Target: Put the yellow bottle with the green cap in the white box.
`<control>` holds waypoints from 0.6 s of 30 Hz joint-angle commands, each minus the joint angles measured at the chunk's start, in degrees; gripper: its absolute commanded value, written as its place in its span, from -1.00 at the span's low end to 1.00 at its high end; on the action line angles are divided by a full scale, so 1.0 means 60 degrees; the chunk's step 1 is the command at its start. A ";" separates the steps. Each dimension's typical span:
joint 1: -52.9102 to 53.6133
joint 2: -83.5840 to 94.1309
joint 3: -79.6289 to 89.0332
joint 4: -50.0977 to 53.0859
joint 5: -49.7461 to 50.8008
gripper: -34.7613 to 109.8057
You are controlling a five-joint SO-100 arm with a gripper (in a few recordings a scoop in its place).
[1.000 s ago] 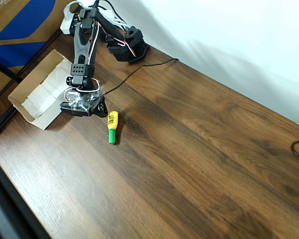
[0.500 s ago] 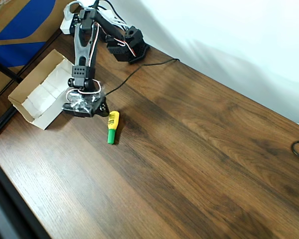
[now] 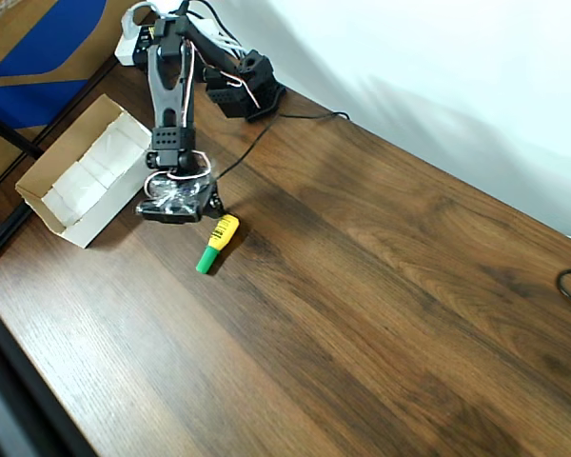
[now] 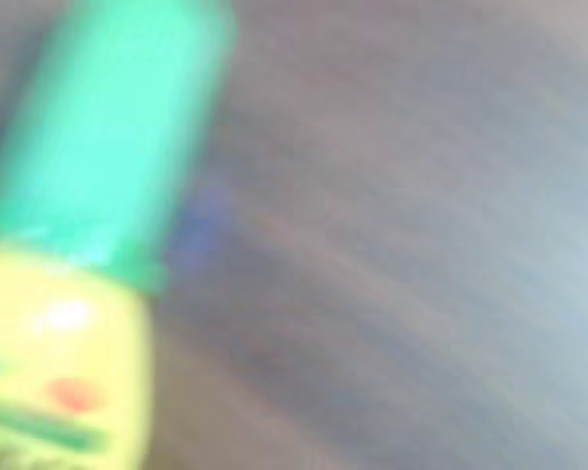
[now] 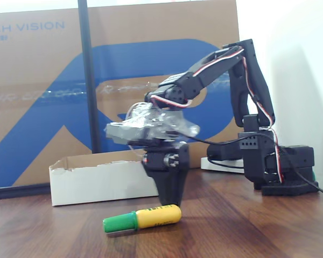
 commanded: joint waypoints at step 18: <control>-0.1318 -0.0439 -0.1260 0.0674 0.0542 -0.52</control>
